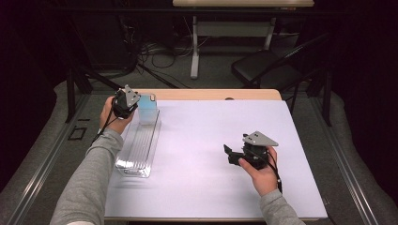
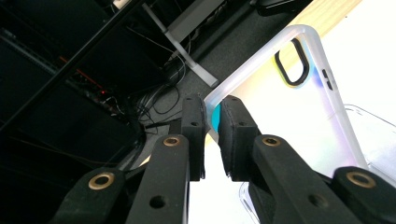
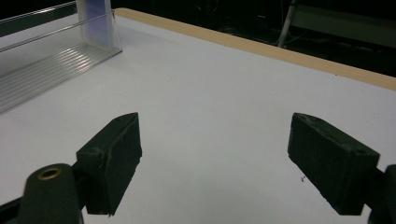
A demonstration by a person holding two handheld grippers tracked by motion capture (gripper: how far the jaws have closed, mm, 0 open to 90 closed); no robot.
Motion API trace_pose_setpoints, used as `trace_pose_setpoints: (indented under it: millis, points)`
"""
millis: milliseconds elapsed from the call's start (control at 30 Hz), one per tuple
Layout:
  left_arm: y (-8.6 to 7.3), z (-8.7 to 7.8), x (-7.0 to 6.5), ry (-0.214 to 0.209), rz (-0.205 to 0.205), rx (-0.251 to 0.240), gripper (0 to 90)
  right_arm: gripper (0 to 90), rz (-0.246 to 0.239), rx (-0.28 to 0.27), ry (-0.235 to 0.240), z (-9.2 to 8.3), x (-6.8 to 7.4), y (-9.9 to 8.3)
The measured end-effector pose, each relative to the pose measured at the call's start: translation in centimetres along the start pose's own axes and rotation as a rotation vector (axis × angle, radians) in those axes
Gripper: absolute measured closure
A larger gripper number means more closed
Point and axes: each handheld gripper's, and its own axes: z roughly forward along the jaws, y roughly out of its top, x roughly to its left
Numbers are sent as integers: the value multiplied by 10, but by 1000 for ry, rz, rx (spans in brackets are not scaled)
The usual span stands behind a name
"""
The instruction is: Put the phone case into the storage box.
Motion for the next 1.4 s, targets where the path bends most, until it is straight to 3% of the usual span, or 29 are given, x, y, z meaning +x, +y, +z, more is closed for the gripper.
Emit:
trace_pose_setpoints:
  millis: [1400]
  points:
    - [-7, 6, 4, 19, 28, 2, 799, 172, -4, 11, 0, 3, 0, -3]
